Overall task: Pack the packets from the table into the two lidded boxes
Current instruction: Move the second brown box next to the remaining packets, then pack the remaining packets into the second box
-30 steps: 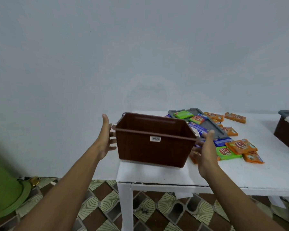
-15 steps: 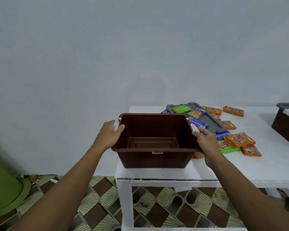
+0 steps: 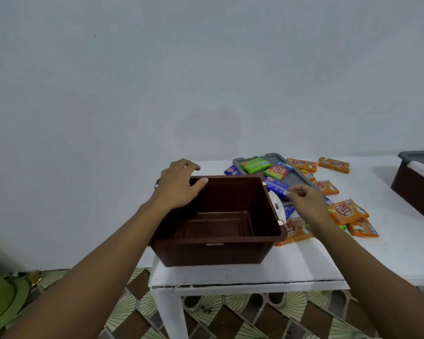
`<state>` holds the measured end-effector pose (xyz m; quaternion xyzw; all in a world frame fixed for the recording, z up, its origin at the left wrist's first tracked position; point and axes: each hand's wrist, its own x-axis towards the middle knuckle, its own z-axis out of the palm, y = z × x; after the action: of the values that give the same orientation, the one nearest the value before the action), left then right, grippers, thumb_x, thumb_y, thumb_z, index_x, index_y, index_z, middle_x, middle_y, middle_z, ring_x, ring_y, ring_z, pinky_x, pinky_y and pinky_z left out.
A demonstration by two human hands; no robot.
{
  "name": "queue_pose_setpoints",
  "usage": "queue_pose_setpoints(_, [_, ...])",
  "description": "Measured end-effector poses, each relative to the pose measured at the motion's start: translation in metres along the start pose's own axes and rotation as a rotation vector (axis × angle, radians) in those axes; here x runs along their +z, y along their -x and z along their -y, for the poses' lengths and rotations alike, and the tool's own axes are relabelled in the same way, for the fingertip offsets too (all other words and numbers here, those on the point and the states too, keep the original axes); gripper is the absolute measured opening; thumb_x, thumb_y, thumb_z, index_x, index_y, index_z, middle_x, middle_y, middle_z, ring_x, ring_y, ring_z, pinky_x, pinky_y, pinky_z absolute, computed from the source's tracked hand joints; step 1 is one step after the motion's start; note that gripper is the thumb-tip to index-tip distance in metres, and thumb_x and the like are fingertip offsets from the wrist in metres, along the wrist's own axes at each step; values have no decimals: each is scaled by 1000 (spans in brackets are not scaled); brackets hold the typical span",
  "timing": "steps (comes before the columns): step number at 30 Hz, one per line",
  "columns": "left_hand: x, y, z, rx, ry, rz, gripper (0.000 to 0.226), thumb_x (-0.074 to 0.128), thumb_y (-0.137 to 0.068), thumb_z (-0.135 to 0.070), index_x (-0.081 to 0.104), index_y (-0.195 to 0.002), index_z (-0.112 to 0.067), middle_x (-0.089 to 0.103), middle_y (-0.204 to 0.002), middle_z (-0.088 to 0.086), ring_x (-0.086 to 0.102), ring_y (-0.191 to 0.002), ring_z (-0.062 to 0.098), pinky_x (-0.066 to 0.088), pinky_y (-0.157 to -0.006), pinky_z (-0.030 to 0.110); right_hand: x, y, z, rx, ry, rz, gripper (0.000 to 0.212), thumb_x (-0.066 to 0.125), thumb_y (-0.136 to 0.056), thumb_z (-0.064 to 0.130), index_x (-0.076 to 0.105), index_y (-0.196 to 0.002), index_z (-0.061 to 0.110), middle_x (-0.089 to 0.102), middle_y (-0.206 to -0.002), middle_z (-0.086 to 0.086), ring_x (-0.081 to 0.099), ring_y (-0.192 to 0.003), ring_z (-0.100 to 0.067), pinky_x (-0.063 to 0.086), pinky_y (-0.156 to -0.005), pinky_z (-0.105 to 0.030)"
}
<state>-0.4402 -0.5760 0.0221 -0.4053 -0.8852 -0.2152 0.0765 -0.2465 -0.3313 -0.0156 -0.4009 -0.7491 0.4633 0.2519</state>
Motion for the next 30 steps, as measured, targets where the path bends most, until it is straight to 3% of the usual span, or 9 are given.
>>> queue_pose_setpoints(4, [17, -51, -35, 157, -25, 205, 45, 50, -95, -48, 54, -132, -23, 49, -138, 0, 41, -128, 19, 34, -103, 38, -2, -43, -15, -156, 391, 69, 28, 66, -90, 22, 62, -117, 14, 65, -114, -6, 56, -94, -14, 49, -79, -31])
queue_pose_setpoints(7, [42, -93, -57, 213, -58, 293, 43, 51, -94, -49, 56, -129, -24, 52, -132, 3, 45, -122, 22, 39, -99, 41, -2, -75, -25, -234, 644, 132, 48, 70, -84, 42, 57, -125, 23, 64, -118, -3, 57, -106, -18, 48, -85, -36])
queue_pose_setpoints(10, [71, -136, -73, 229, -51, 360, 39, 54, -93, -45, 59, -125, -23, 55, -126, 5, 49, -119, 23, 41, -99, 43, 0, -99, -32, -239, 748, 180, 62, 69, -78, 58, 51, -129, 29, 63, -120, -2, 55, -111, -20, 49, -86, -37])
queue_pose_setpoints(12, [91, -162, -85, 252, -51, 414, 38, 55, -93, -41, 59, -125, -20, 56, -126, 6, 51, -118, 24, 42, -100, 42, 1, -112, -37, -274, 751, 225, 67, 69, -77, 58, 48, -133, 28, 61, -124, 0, 53, -115, -19, 48, -92, -42])
queue_pose_setpoints(15, [117, -196, -103, 272, -109, 501, 38, 54, -95, -40, 57, -127, -20, 55, -126, 6, 50, -118, 24, 42, -98, 40, -7, -130, -41, -344, 745, 331, 64, 70, -77, 50, 46, -132, 27, 63, -119, 2, 59, -103, -15, 52, -86, -34])
queue_pose_setpoints(20, [158, -241, -130, 304, -194, 584, 35, 53, -95, -42, 59, -121, -20, 59, -117, 6, 55, -104, 22, 47, -88, 40, -41, -165, -46, -353, 718, 438, 30, 42, -98, 35, 53, -123, 21, 64, -103, -5, 59, -81, -16, 53, -73, -34])
queue_pose_setpoints(24, [188, -262, -153, 262, -256, 622, 42, 56, -91, -51, 55, -115, -17, 62, -115, 8, 54, -94, 21, 46, -79, 34, -59, -195, -57, -203, 512, 402, 27, 38, -102, 25, 59, -114, 13, 61, -106, -1, 61, -89, -16, 54, -69, -27])
queue_pose_setpoints(27, [206, -271, -166, 206, -248, 613, 64, 63, -81, -62, 52, -124, -15, 60, -121, 8, 57, -104, 23, 45, -81, 32, -69, -211, -65, -30, 336, 336, 30, 38, -102, 27, 61, -103, 9, 64, -104, -6, 62, -89, -15, 52, -67, -27])
queue_pose_setpoints(30, [218, -269, -175, 156, -225, 586, 83, 77, -72, -54, 42, -135, -13, 52, -134, 11, 53, -117, 27, 44, -90, 35, -78, -218, -68, 44, 255, 328, 28, 39, -103, 28, 59, -108, 9, 59, -105, -8, 60, -87, -15, 47, -65, -24])
